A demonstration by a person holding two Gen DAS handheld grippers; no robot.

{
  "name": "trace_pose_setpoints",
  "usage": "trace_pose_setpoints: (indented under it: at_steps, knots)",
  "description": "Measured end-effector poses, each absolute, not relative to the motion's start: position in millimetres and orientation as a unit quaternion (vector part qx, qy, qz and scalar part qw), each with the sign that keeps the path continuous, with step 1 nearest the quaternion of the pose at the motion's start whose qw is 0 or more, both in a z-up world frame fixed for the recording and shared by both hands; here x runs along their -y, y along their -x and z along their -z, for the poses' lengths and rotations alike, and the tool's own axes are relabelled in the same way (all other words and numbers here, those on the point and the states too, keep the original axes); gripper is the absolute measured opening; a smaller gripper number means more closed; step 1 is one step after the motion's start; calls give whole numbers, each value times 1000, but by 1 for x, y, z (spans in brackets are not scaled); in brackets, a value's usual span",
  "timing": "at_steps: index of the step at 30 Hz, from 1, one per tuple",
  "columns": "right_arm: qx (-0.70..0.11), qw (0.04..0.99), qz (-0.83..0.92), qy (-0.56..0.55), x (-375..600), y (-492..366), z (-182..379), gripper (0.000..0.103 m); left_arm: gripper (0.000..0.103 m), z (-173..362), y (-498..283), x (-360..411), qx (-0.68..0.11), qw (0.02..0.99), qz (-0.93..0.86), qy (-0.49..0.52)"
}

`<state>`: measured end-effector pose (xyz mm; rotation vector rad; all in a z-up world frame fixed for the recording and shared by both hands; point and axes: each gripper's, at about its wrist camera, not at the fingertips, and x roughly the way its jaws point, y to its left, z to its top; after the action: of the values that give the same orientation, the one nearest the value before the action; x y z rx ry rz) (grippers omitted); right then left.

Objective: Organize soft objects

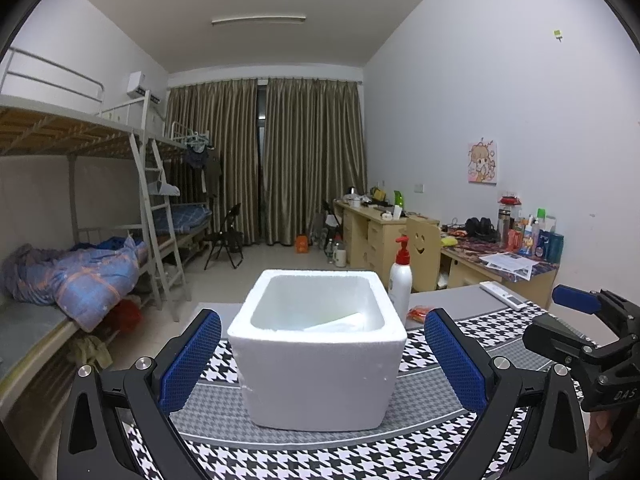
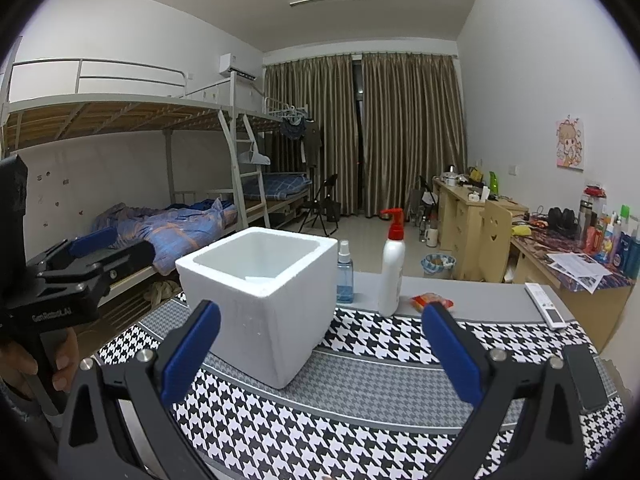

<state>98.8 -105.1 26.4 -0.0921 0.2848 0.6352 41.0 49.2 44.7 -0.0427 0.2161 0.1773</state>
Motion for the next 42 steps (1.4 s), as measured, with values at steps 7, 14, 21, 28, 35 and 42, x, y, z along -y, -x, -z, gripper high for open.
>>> trace_pose_setpoints:
  at_steps: [7,14,21,28,35,42]
  knots:
    - [-130,946,-296,36,112,-95,-15,102,102,-31,-33,-45,-105,990,-93,19]
    - [-136,947,-290,30,115,-91,-4,102,102,-21,-30,-44,-112,989,-97,25]
    - [-135,948,-288,33,114,-87,4,102,102,-14,-29,-48,-111,988,-103,40]
    - [-141,946,-289,29,116,-88,9,102,102,-8,-29,-50,-120,986,-108,48]
    - [-143,947,-287,31,120,-86,14,102,102,-5,-25,-43,-120,987,-95,41]
    - [-139,948,-284,25,125,-84,16,102,102,-4,-20,-39,-118,988,-95,35]
